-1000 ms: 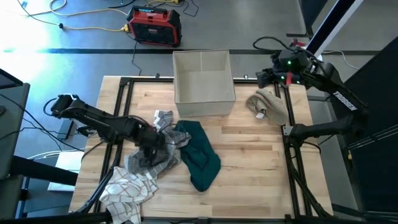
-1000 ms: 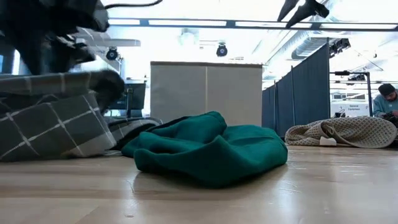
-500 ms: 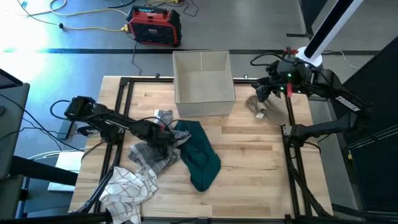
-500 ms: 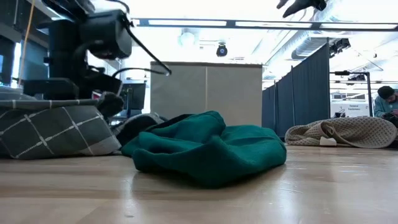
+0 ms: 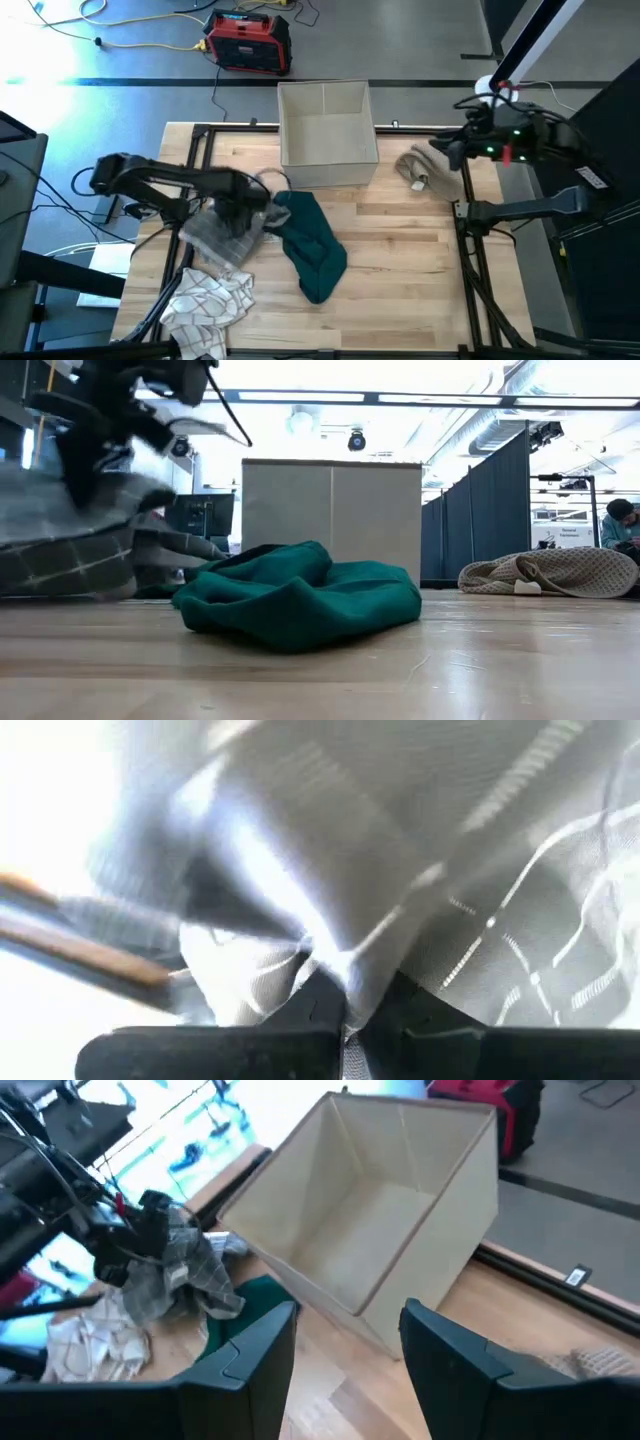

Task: Fold towel
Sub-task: Fold the green towel

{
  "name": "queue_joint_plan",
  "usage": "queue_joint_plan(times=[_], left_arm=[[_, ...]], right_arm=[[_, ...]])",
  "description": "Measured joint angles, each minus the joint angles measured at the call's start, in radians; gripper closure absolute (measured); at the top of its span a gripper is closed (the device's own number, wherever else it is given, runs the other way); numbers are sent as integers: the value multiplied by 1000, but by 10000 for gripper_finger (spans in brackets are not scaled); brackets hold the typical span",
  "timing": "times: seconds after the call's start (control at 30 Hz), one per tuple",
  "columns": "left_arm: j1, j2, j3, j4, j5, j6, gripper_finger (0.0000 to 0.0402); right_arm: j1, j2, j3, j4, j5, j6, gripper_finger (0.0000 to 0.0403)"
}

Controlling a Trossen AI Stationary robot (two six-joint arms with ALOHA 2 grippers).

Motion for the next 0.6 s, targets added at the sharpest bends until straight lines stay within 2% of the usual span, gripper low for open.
queue_joint_plan(times=[0.17, 0.3, 0.43, 0.53, 0.6], left_arm=[[154, -20, 50, -56, -263, -50, 400], [282, -20, 64, -47, -470, -109, 400], [406, -20, 65, -1, -639, -83, 400], [480, -20, 65, 141, -690, 2, 392], [516, -20, 64, 248, -644, 76, 378]], right_arm=[[16, -12, 0, -7, 57, 12, 236], [16, 2, 0, -7, 54, 12, 236], [16, 13, 0, -7, 50, 13, 236], [16, 20, 0, -7, 46, 27, 236], [16, 26, 0, -9, 46, 41, 236]])
